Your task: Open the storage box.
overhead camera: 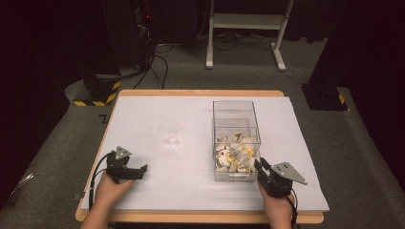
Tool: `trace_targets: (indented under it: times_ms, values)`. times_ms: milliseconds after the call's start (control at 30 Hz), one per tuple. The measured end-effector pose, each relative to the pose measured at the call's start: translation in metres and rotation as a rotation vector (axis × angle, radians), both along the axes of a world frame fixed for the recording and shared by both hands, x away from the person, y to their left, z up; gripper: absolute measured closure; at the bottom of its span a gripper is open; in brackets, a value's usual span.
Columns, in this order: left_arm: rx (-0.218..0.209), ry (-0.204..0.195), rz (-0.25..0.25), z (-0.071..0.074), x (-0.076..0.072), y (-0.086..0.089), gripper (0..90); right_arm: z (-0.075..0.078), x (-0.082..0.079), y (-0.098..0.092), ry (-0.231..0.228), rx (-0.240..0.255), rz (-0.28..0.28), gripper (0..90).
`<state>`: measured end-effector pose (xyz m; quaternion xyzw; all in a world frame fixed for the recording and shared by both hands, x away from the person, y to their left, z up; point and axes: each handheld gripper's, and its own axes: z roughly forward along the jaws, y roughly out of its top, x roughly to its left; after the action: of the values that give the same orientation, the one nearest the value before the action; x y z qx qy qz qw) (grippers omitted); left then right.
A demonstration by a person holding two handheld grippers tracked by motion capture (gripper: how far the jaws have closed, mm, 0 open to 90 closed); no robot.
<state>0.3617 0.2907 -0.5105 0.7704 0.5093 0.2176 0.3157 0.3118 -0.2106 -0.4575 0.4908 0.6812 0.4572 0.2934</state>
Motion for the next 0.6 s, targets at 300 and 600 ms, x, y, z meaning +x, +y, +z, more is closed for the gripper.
trace_targets:
  times_ms: [300, 600]
  values:
    - [0.003, 0.0, -0.001, 0.0, 0.0, 0.0, 0.9, 0.0, -0.01, -0.001, 0.005, -0.01, 0.013, 73.7]
    - [0.005, -0.001, -0.002, 0.0, 0.0, 0.0, 1.0, 0.001, -0.014, -0.004, 0.004, -0.021, 0.022, 74.1]
